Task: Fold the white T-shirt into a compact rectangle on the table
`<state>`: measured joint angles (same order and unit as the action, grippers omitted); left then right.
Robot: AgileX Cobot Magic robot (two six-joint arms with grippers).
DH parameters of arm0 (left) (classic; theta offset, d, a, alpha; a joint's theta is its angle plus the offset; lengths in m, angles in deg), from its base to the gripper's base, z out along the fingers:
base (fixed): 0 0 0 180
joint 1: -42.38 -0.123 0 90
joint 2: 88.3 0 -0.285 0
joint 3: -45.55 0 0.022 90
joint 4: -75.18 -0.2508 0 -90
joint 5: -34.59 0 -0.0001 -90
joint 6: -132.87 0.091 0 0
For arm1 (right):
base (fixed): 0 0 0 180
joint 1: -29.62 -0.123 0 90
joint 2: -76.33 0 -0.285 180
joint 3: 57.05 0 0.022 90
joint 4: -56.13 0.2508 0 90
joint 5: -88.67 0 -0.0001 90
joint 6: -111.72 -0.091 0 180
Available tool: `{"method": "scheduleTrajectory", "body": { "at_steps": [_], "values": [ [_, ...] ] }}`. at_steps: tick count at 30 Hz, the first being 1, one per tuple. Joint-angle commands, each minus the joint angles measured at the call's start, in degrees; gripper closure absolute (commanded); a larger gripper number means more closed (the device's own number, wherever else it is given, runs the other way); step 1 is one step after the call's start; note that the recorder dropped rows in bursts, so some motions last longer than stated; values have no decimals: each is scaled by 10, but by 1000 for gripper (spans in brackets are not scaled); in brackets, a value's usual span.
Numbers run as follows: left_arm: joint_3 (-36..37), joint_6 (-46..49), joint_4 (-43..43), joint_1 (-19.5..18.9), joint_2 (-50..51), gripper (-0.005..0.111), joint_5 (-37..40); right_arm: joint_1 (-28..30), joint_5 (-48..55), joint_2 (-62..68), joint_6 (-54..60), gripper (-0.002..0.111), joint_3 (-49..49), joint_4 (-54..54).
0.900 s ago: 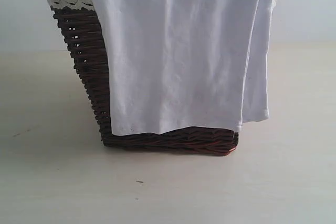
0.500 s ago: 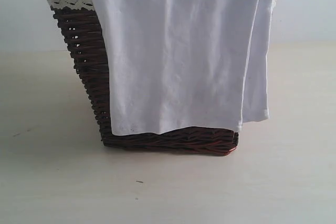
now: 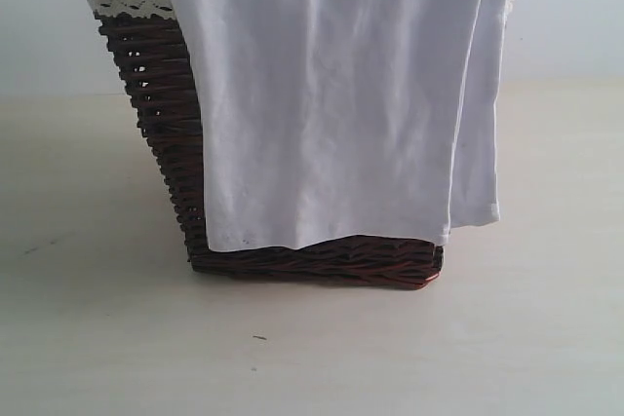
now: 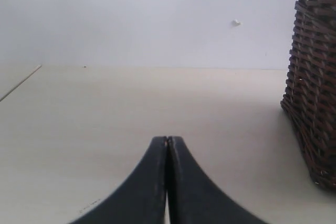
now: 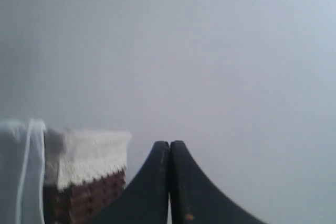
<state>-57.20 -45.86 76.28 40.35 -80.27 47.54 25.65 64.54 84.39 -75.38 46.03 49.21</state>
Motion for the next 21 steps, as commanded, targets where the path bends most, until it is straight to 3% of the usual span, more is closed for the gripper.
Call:
{"method": "scheduleTrajectory", "body": {
  "at_steps": [1,5,7,14,16,18,21],
  "values": [
    [0,0,6,-1,-3,107,-8,0,-94,-3,-161,108,-3,-15],
    [0,0,6,-1,-3,107,-8,0,-71,1,-309,108,71,-177],
    [0,0,6,-1,-3,107,-8,0,-39,29,-396,103,130,-287],
    [0,0,6,-1,-3,107,-8,0,-10,151,-635,62,269,-596],
    [0,0,6,-1,-3,107,-8,0,-13,191,-724,57,312,-713],
    [0,0,6,-1,-3,107,-8,0,-27,286,-944,56,396,-930],
    [0,0,6,-1,-3,107,-8,0,-123,392,-971,57,442,-930]
  ]
}}
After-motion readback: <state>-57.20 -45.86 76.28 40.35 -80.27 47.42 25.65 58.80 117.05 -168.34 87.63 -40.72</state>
